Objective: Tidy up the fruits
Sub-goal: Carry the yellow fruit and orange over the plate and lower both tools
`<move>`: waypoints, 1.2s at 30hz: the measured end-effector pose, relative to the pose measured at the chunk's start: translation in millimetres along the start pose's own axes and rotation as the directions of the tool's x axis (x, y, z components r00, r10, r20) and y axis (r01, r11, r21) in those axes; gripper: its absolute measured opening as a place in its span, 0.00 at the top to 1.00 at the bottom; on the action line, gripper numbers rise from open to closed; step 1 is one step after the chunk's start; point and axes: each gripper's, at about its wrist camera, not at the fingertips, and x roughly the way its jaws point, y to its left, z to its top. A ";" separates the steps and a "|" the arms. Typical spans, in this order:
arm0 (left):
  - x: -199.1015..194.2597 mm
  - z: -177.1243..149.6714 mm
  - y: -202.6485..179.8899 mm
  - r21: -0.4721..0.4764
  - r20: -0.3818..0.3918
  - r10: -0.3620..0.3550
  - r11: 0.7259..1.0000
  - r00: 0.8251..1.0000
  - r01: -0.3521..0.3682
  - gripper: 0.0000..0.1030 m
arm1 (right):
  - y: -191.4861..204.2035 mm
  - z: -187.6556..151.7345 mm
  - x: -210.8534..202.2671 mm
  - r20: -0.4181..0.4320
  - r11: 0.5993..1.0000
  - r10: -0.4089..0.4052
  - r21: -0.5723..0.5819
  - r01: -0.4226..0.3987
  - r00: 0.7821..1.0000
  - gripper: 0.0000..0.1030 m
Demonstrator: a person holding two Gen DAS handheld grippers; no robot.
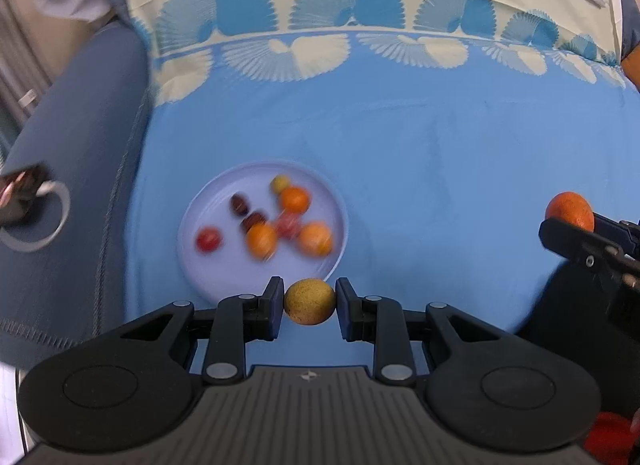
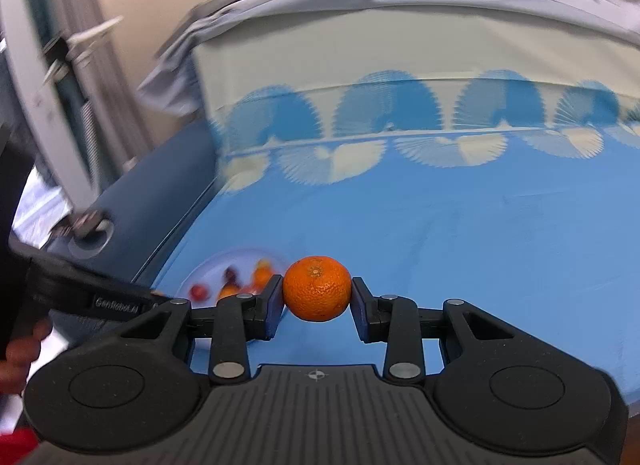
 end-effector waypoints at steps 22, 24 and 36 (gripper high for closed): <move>-44.3 -62.3 43.3 -0.112 0.062 -0.004 0.994 0.998 0.011 0.71 | 90.5 -33.5 -31.7 -0.047 0.956 0.038 -0.289 -0.050 0.998 0.64; -42.9 -61.7 43.9 -0.109 0.063 -0.007 0.994 0.998 0.013 0.71 | 91.6 -32.7 -30.2 -0.047 0.956 0.035 -0.290 -0.048 0.998 0.64; -35.0 -61.1 47.7 -0.114 0.046 -0.020 0.993 0.999 0.025 0.71 | 93.2 -33.0 -23.5 -0.071 0.955 0.029 -0.291 -0.048 0.997 0.64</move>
